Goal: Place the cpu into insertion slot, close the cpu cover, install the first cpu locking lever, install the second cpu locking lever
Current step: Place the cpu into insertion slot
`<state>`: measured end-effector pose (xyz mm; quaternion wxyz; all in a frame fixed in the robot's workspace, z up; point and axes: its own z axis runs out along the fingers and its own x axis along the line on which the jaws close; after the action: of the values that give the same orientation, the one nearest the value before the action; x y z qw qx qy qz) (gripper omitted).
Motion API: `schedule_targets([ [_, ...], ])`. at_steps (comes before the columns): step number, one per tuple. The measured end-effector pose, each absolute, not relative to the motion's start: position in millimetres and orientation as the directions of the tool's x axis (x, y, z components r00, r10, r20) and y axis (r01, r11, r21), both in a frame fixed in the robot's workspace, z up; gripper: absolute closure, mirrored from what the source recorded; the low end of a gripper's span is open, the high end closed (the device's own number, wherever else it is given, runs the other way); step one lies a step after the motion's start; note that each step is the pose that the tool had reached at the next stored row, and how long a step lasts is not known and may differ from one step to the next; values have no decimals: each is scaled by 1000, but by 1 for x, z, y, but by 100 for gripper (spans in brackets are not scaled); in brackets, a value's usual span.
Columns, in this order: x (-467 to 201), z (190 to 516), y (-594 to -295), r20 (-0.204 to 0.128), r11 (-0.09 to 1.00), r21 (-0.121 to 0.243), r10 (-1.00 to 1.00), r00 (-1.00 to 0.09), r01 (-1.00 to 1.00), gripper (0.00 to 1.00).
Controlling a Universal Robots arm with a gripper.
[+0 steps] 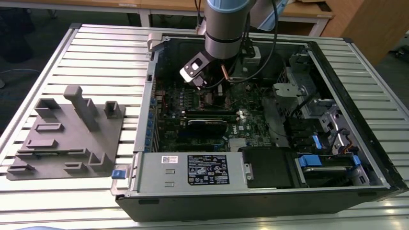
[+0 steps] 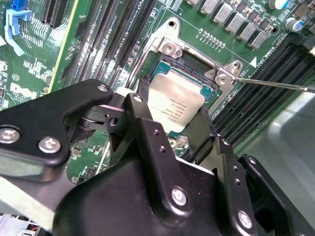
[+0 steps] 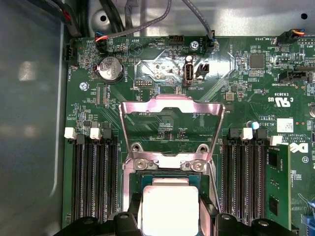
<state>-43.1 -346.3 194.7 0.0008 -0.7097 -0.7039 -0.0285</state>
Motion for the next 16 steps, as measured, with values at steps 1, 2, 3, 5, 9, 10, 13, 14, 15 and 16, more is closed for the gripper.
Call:
schedule_targets([
  [1,-43,195,-346,42,-9,39,999,7,999,46],
  [2,-43,195,-346,41,-9,39,999,7,999,46],
  [3,-43,195,-345,41,-9,39,999,7,999,46],
  [5,-43,195,-345,41,-9,39,999,7,999,46],
  [9,-43,194,-344,42,-9,39,999,7,999,46],
  [10,-43,194,-344,41,-9,39,999,7,999,46],
  [13,-43,193,-344,41,-9,39,999,7,999,46],
  [14,-43,193,-344,41,-9,39,999,7,999,46],
  [15,-43,192,-344,41,-9,39,999,7,999,46],
  [16,-43,192,-344,41,-9,39,999,7,999,46],
])
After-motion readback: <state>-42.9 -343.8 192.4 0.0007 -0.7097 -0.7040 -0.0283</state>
